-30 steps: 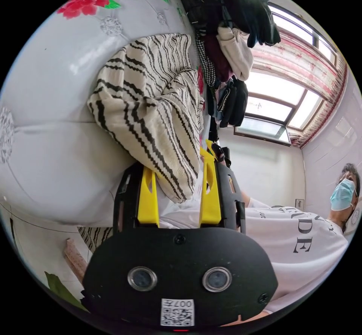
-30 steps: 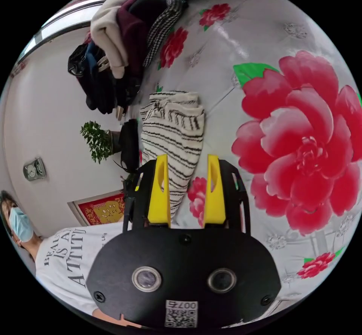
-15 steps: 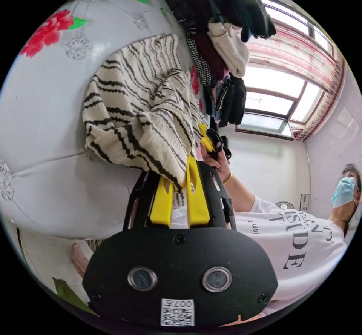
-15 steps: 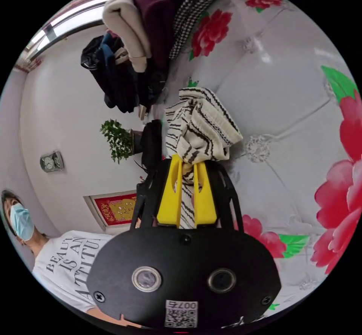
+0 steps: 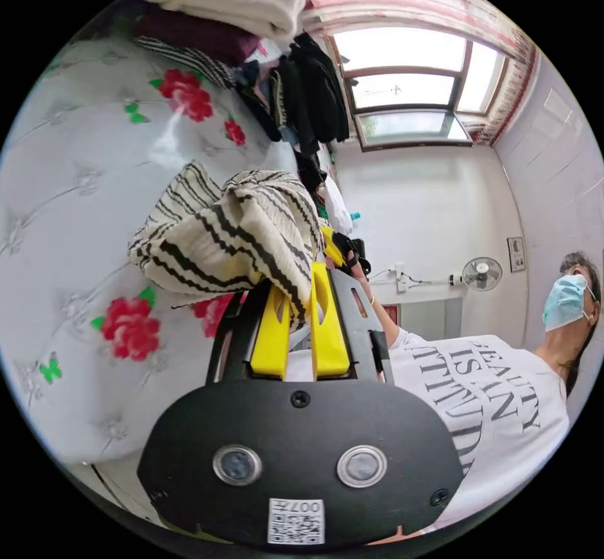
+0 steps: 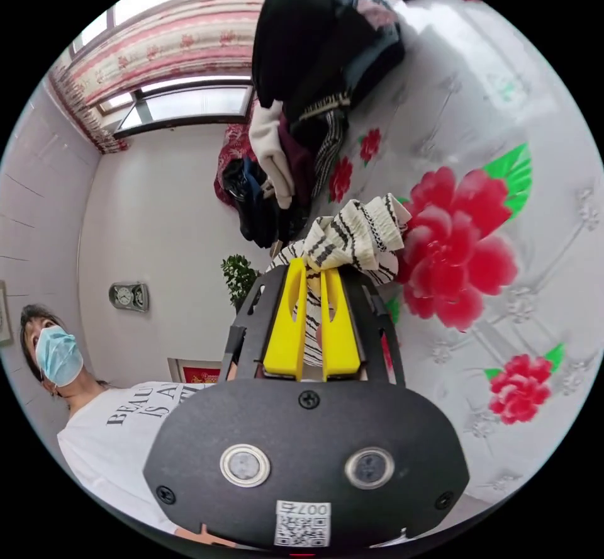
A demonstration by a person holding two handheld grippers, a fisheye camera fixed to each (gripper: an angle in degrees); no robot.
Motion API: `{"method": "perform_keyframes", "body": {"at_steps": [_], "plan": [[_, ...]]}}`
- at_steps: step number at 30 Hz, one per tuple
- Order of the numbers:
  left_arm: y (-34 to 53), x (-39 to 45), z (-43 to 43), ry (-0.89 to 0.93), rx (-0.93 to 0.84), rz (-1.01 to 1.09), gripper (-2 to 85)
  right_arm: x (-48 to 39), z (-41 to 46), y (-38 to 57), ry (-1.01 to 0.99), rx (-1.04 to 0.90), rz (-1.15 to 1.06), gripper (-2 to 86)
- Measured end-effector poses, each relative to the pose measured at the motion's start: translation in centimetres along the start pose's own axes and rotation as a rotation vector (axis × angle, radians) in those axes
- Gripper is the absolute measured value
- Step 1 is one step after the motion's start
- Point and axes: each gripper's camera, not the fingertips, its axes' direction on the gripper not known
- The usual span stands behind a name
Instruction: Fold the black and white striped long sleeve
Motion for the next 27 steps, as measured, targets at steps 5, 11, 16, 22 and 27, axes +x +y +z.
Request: {"method": "perform_keyframes", "body": {"at_steps": [5, 11, 16, 22, 27], "plan": [[-5.2, 6.8, 11.4, 0.035, -0.086, 0.098, 4.7, -2.5, -12.5, -2.4, 0.042, 0.135, -0.082, 0.2], [-13.9, 19.6, 27.4, 0.174, -0.142, 0.288, 4.7, -11.1, -30.4, -6.6, 0.140, 0.384, -0.306, 0.3], [-21.5, 29.1, 41.9, 0.183, -0.139, 0.364, 6.2, -15.7, -41.0, -10.8, 0.336, 0.566, -0.360, 1.2], [-20.2, 24.2, 51.9, -0.126, -0.328, 0.339, 8.9, -6.1, -44.1, -13.6, 0.683, 0.684, -0.039, 3.2], [-10.2, 13.9, 48.7, -0.357, -0.474, 0.271, 6.9, 4.1, -30.9, -8.0, 0.710, 0.410, -0.064, 4.7]]}}
